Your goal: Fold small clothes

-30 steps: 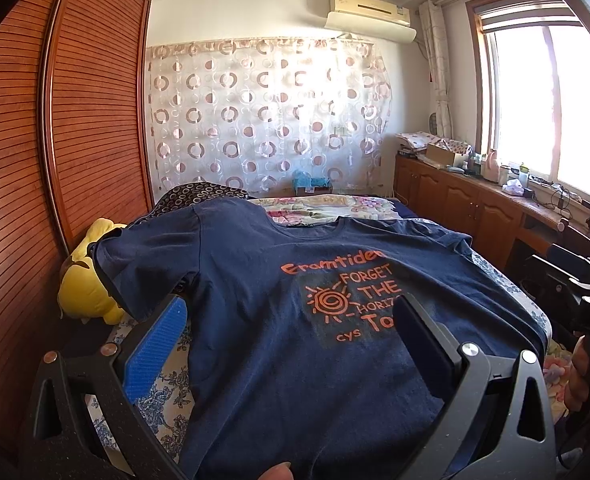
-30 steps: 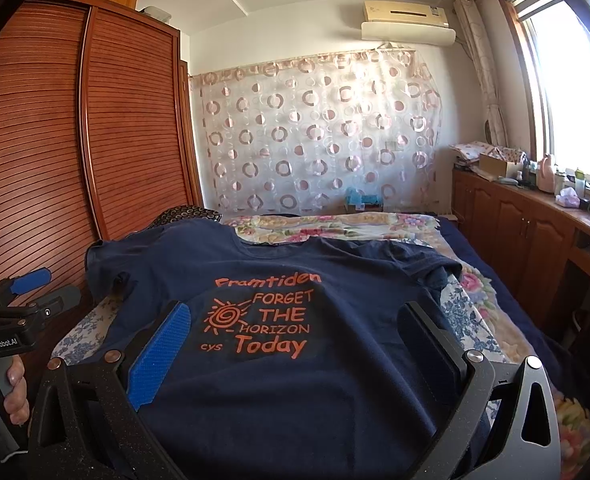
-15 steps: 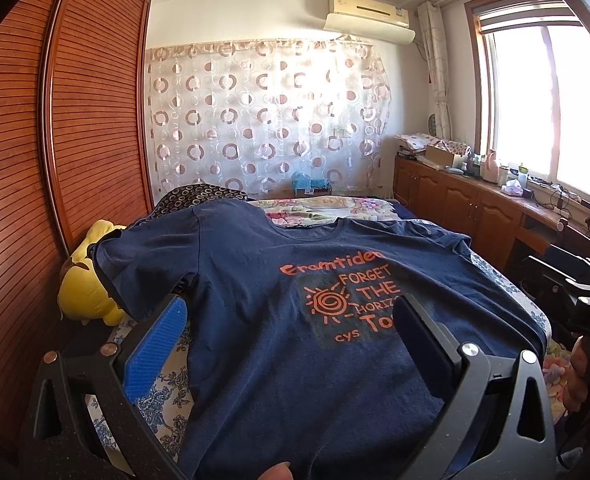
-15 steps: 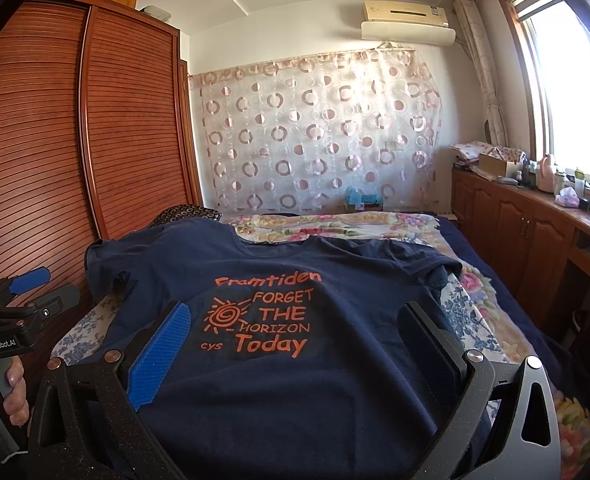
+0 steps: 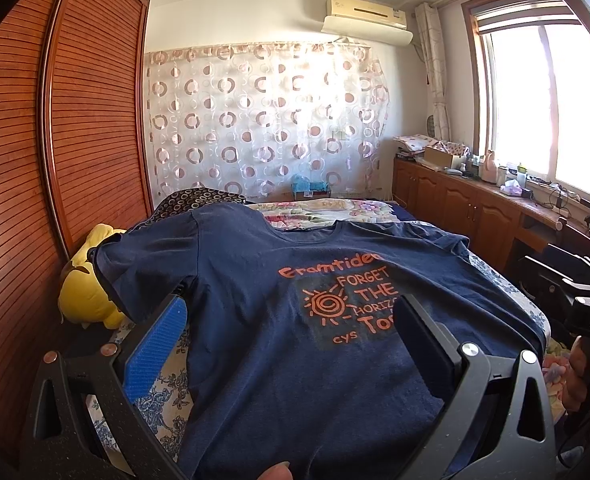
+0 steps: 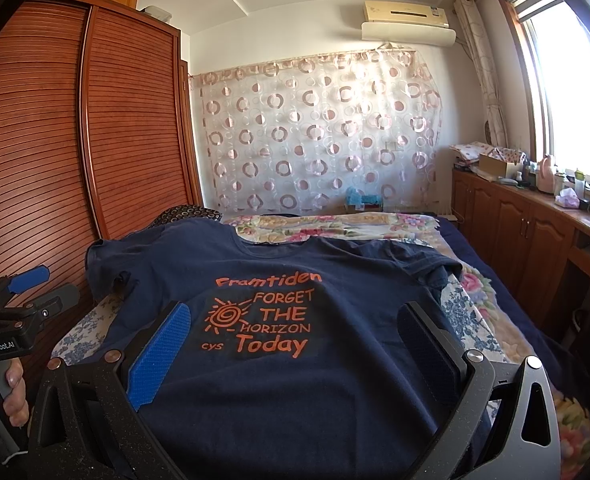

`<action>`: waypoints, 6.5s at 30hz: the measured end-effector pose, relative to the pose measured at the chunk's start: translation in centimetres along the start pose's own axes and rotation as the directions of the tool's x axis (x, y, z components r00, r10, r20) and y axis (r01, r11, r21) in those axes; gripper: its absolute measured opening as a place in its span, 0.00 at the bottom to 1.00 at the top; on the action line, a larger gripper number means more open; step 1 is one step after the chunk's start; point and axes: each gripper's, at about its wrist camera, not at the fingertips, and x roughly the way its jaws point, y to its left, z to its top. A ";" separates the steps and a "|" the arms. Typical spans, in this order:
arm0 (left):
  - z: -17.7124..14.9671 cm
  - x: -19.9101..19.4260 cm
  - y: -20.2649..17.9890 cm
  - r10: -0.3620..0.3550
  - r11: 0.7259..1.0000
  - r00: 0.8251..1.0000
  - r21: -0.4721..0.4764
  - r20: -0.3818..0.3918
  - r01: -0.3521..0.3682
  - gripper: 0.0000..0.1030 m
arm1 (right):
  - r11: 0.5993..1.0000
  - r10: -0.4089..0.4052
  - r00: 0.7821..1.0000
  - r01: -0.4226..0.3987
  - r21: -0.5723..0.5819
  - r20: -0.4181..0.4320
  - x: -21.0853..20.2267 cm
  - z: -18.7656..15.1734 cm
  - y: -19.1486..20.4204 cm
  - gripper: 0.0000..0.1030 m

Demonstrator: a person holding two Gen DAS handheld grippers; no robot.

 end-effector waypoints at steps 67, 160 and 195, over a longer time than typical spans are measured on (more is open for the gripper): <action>-2.9 7.3 11.8 0.070 0.992 0.982 -0.088 -0.174 -0.086 1.00 | 0.983 0.125 0.957 -0.156 -0.099 -0.262 13.7 1.6 -0.3 1.00; 0.3 7.4 19.0 -0.020 0.995 0.975 -0.096 -0.222 -0.001 0.81 | 0.738 0.501 0.767 -0.621 -0.266 -0.401 25.0 13.0 16.6 0.72; -1.7 9.1 14.8 -0.104 0.993 0.960 -0.085 -0.259 0.084 0.81 | 0.919 0.238 0.858 -0.350 -0.179 -0.456 33.6 13.8 14.6 0.07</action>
